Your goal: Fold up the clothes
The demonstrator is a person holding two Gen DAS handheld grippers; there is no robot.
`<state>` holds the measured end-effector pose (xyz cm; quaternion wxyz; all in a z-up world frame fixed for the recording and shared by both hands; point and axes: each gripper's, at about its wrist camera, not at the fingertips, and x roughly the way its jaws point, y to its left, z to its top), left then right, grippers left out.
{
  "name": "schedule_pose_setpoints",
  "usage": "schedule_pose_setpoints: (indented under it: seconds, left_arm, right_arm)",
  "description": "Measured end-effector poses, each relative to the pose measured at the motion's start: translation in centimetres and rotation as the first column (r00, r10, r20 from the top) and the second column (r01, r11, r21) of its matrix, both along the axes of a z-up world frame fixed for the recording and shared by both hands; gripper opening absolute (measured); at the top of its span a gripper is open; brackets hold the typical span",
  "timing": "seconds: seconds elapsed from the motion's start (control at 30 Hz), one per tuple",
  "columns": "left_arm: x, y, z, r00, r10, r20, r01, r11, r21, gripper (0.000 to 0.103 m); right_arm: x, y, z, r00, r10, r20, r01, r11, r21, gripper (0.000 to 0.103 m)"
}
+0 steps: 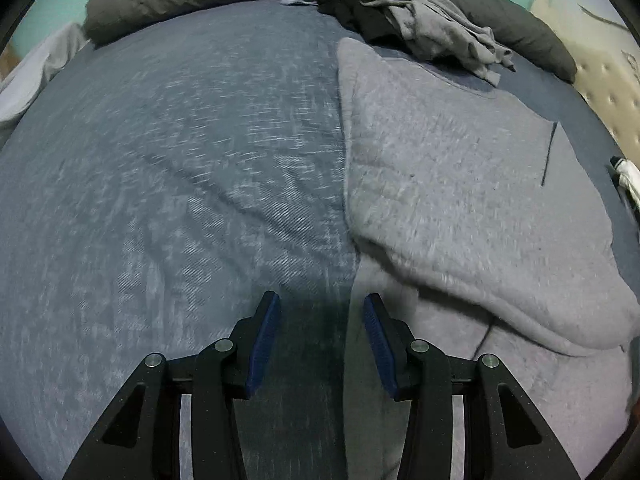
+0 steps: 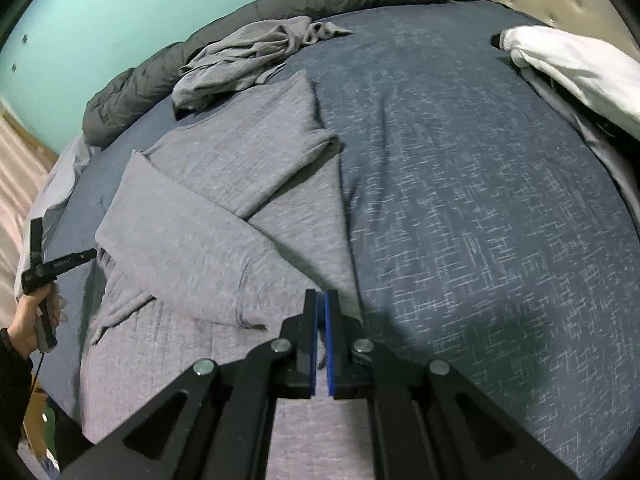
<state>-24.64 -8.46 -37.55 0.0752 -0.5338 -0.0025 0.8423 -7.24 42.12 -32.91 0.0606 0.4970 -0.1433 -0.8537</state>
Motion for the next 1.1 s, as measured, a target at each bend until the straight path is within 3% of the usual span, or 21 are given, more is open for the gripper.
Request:
schedule_pose_setpoints:
  seconds: [0.27, 0.43, 0.47, 0.53, 0.57, 0.7, 0.83, 1.0, 1.1]
  left_arm:
    - [-0.9, 0.6, 0.7, 0.997, -0.024, -0.071, 0.029, 0.996, 0.082, 0.047]
    - [-1.9, 1.6, 0.0, 0.995, -0.069, -0.070, 0.073, 0.996, 0.048, 0.047]
    - [-2.1, 1.5, -0.1, 0.995, -0.067, -0.071, 0.071, 0.996, 0.048, 0.043]
    - [-2.2, 1.3, 0.1, 0.995, -0.066, -0.074, 0.070, 0.997, 0.044, 0.013]
    - [-2.2, 1.2, 0.3, 0.995, -0.066, -0.080, 0.069, 0.997, 0.037, 0.009]
    - [-1.5, -0.9, 2.3, 0.991, -0.023, -0.131, 0.028, 0.999, 0.034, 0.007]
    - [-1.3, -2.6, 2.0, 0.994, -0.013, -0.105, 0.017, 0.999, 0.038, 0.007]
    - [-2.1, -3.8, 0.1, 0.998, 0.066, -0.023, -0.062, 0.987, 0.147, 0.008]
    - [-1.7, -4.3, 0.7, 0.994, 0.102, -0.023, -0.095, 0.974, 0.206, 0.015]
  right_arm:
    - [-0.7, 0.3, -1.1, 1.000, -0.016, 0.022, 0.016, 0.999, 0.041, 0.002]
    - [-0.9, 0.2, -1.6, 0.999, -0.009, 0.038, 0.007, 0.999, 0.045, 0.002]
    - [-0.9, 0.3, -1.6, 0.999, -0.010, 0.040, 0.008, 0.999, 0.042, 0.002]
    - [-0.9, 0.3, -1.6, 0.999, -0.011, 0.042, 0.010, 0.999, 0.036, 0.002]
    - [-0.9, 0.2, -1.5, 0.999, -0.008, 0.043, 0.006, 0.999, 0.036, 0.002]
    - [-0.8, -0.1, -1.1, 0.999, 0.015, 0.045, -0.017, 0.999, 0.035, 0.002]
    - [-0.8, -0.8, -0.4, 0.998, 0.047, 0.039, -0.048, 0.998, 0.033, 0.002]
    - [-1.0, -1.8, -1.0, 0.994, 0.085, 0.069, -0.088, 0.995, 0.047, 0.002]
    - [-1.2, -1.9, -2.0, 0.989, 0.099, 0.105, -0.106, 0.993, 0.058, 0.002]
